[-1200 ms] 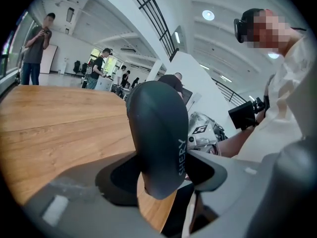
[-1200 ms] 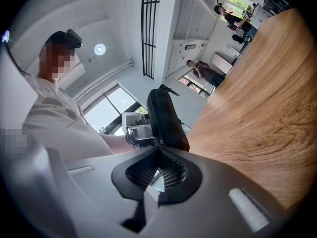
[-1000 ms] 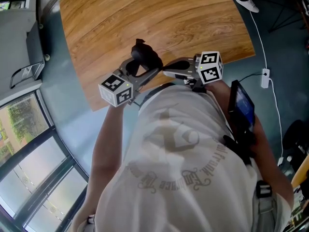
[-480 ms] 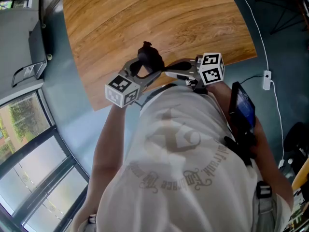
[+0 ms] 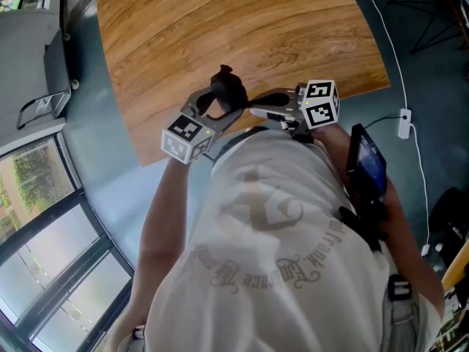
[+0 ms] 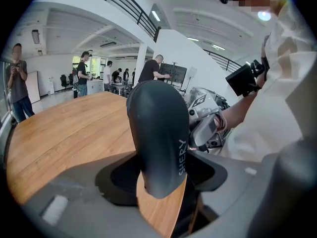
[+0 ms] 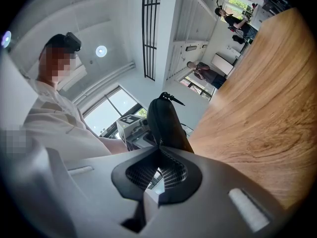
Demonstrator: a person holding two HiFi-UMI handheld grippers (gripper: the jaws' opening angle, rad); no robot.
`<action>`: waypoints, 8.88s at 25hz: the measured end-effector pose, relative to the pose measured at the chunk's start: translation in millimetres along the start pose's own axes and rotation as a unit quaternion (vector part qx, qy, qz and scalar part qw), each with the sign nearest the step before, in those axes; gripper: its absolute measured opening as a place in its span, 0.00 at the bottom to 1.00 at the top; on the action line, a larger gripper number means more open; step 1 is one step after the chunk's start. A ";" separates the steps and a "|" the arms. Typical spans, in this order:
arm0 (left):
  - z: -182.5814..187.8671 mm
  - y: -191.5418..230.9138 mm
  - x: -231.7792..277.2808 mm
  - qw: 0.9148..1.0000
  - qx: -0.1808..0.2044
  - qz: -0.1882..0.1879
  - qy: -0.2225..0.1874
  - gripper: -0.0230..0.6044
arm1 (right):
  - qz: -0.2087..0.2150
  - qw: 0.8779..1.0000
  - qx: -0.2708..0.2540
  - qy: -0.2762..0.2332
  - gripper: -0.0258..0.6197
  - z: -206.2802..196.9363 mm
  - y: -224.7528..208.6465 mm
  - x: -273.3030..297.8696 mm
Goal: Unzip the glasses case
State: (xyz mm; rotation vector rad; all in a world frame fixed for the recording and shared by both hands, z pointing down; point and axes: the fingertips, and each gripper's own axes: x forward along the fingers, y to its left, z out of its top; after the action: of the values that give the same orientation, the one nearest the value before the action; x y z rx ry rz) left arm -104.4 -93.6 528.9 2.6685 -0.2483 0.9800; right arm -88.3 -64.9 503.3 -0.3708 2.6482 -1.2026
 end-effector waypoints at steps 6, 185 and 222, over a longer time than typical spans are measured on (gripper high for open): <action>-4.6 -0.4 -0.4 1.000 0.022 0.008 0.015 0.51 | 0.003 1.000 0.003 -0.001 0.05 1.0 2.0 0.6; -118.3 -47.7 -46.0 0.958 -0.255 0.108 -0.076 0.35 | -0.195 0.970 0.121 0.083 0.08 -50.3 -61.5 -8.6; -177.5 -185.9 -86.5 0.924 -0.268 0.137 -0.234 0.04 | -0.198 0.964 -0.062 0.167 0.05 -189.9 99.0 -21.4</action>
State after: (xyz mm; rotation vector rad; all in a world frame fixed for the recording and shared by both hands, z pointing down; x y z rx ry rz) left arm -229.2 144.8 563.0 2.3336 -0.8735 0.2476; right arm -137.1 138.9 552.5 -0.8194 3.0508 -1.3081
